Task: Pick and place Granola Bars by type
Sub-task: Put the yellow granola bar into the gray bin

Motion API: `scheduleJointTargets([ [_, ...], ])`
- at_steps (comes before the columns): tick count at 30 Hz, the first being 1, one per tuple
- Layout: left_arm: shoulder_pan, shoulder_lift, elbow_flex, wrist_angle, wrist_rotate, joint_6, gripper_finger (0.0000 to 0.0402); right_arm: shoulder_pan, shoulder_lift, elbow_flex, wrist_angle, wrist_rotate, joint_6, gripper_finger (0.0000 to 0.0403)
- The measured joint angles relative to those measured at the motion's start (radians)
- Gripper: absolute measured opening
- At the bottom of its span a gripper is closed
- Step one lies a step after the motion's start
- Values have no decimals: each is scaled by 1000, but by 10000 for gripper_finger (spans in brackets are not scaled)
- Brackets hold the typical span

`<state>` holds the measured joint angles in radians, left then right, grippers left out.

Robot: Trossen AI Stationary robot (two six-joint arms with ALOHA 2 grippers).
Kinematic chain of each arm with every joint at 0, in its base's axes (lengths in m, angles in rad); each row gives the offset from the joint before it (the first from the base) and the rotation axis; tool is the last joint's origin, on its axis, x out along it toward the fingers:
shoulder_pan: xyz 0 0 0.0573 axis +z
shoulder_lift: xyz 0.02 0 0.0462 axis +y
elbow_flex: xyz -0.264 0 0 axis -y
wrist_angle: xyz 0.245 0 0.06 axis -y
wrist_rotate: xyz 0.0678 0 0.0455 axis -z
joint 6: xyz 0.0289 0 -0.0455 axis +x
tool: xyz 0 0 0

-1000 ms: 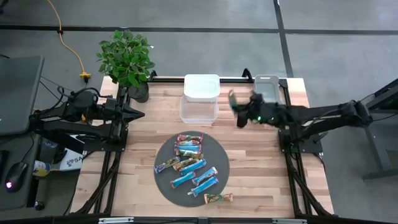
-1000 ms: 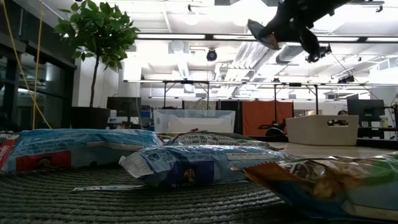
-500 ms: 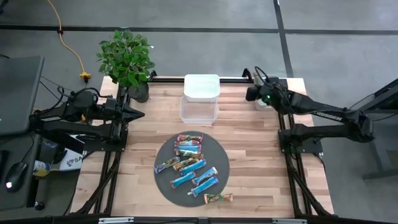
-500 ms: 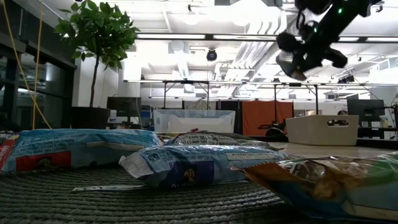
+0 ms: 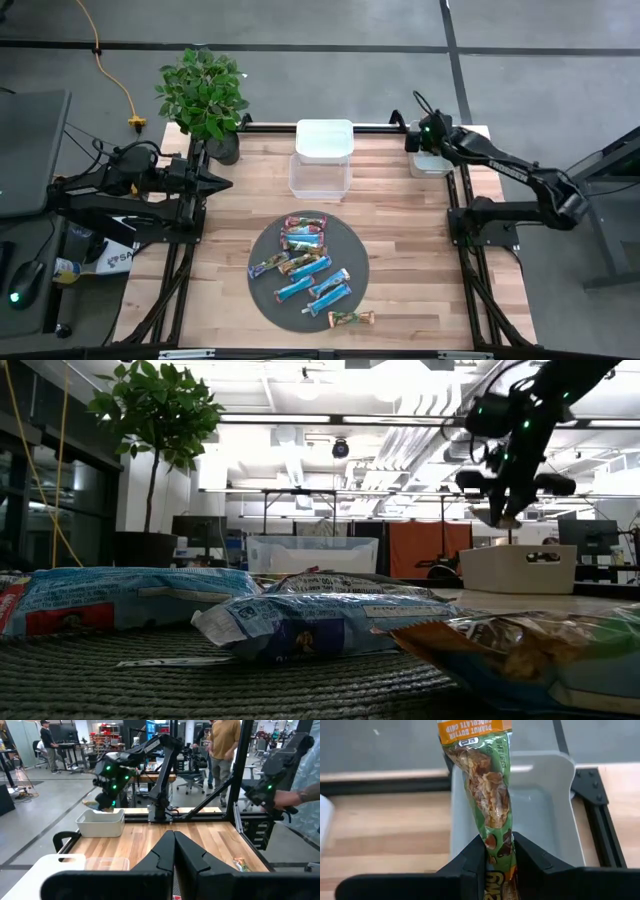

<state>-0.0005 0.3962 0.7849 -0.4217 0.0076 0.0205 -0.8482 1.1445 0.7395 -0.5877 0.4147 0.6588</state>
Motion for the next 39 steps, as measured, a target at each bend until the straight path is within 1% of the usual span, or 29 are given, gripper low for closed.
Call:
scheduleJointTargets([
  [3,0,0,0,0,0,0,1,-30,60,0,0,-23,-10,66],
  [6,0,0,0,0,0,0,1,-37,107,0,24,-22,-8,66],
  [10,0,0,0,0,0,0,1,-51,162,0,59,-84,-13,67],
  [14,0,0,0,0,0,0,1,-56,205,0,59,-117,0,67],
  [18,0,0,0,0,0,0,1,-55,224,0,61,-133,-10,67],
  [30,0,0,0,0,0,0,1,-56,224,0,61,-156,-40,69],
  [34,0,0,0,0,0,0,1,-55,224,0,60,-162,-43,94],
  [39,0,0,0,0,0,0,1,-55,224,0,52,-152,-38,154],
])
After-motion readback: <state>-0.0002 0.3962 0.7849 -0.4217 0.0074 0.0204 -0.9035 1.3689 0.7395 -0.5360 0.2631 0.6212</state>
